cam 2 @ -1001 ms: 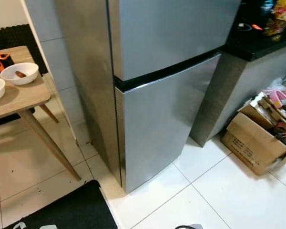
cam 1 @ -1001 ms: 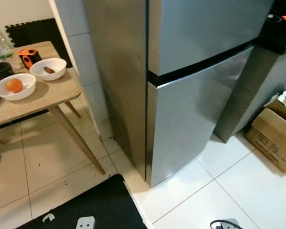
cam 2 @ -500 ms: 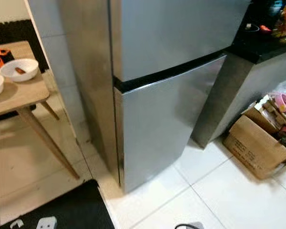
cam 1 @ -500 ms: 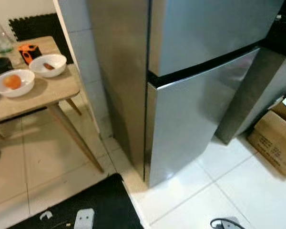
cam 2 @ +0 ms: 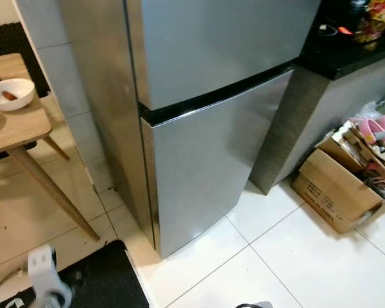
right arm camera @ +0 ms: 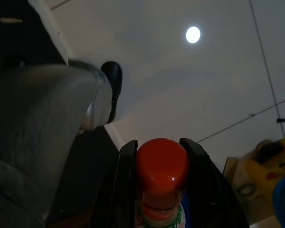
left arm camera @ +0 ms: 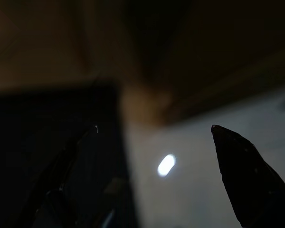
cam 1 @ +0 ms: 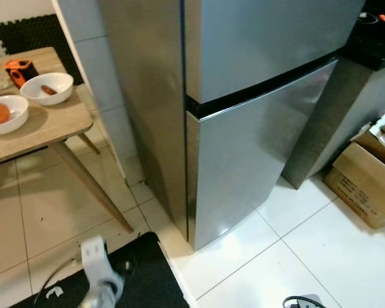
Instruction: Restocking fridge
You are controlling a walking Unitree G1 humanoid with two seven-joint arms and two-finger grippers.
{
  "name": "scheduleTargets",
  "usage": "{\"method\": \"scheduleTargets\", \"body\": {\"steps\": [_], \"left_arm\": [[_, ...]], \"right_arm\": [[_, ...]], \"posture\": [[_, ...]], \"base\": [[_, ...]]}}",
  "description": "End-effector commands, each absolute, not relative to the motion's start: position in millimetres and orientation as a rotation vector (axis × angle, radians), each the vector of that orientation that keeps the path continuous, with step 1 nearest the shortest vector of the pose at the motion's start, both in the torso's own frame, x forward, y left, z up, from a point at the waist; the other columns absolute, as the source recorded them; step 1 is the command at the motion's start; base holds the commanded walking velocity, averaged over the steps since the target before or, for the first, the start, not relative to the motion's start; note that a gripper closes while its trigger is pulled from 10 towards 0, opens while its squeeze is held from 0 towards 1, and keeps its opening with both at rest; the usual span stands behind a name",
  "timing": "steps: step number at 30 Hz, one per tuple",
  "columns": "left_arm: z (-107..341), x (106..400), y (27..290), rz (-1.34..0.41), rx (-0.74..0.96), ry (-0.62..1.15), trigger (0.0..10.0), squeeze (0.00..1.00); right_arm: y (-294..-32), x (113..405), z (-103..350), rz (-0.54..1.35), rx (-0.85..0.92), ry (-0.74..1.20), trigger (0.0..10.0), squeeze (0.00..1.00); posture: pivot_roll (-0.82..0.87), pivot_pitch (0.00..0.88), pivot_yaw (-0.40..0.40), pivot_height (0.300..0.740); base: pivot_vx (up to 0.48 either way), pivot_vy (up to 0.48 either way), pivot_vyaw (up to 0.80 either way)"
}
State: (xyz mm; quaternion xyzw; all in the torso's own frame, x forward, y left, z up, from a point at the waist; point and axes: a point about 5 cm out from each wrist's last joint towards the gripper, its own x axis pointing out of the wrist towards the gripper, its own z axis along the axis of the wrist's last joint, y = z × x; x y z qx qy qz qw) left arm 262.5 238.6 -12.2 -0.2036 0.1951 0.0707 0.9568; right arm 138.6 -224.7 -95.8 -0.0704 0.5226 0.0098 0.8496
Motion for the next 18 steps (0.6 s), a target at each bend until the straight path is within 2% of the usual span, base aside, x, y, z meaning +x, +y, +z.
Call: {"method": "scheduleTargets", "body": {"steps": [1,5,8,10,11,12,14,18], "left_arm": [[-1,270,246,0.13,-0.428,0.324,10.0,1.0],[39,307,237,-0.002,-0.49,0.151,10.0,1.0],[50,317,231,-0.072,-0.469,0.119,10.0,1.0],[71,332,213,-0.253,-0.425,0.066,10.0,1.0],[71,332,213,-0.253,-0.425,0.066,10.0,1.0],[78,336,204,-0.346,-0.405,0.047,10.0,1.0],[78,336,204,-0.346,-0.405,0.047,10.0,1.0],[97,344,183,-0.552,-0.345,-0.006,10.0,1.0]], "right_arm": [[-228,134,-96,0.0,-0.144,1.106,10.0,0.0],[-228,137,-96,-0.002,-0.14,1.095,10.0,0.0],[-228,137,-96,-0.003,-0.14,1.093,10.0,0.0],[-228,135,-96,-0.002,-0.145,1.096,10.0,0.0],[-228,135,-96,-0.002,-0.145,1.096,10.0,0.0],[-229,133,-97,-0.002,-0.147,1.1,10.0,0.0],[-229,133,-97,-0.002,-0.147,1.1,10.0,0.0],[-229,129,-98,-0.001,-0.149,1.108,10.0,0.0]], "posture": [[-0.04,0.086,-0.03,0.74],[-0.05,0.092,-0.026,0.74],[-0.06,0.093,-0.025,0.74],[-0.06,0.101,-0.023,0.74],[-0.06,0.101,-0.023,0.74],[-0.06,0.107,-0.022,0.74],[-0.06,0.107,-0.022,0.74],[-0.07,0.129,-0.018,0.74]], "base": [[0.0,0.0,0.0],[0.0,0.0,0.0],[0.0,0.0,0.0],[0.0,0.0,0.0],[0.0,0.0,0.0],[0.0,0.0,0.0],[0.0,0.0,0.0],[0.0,0.0,0.0]]}}
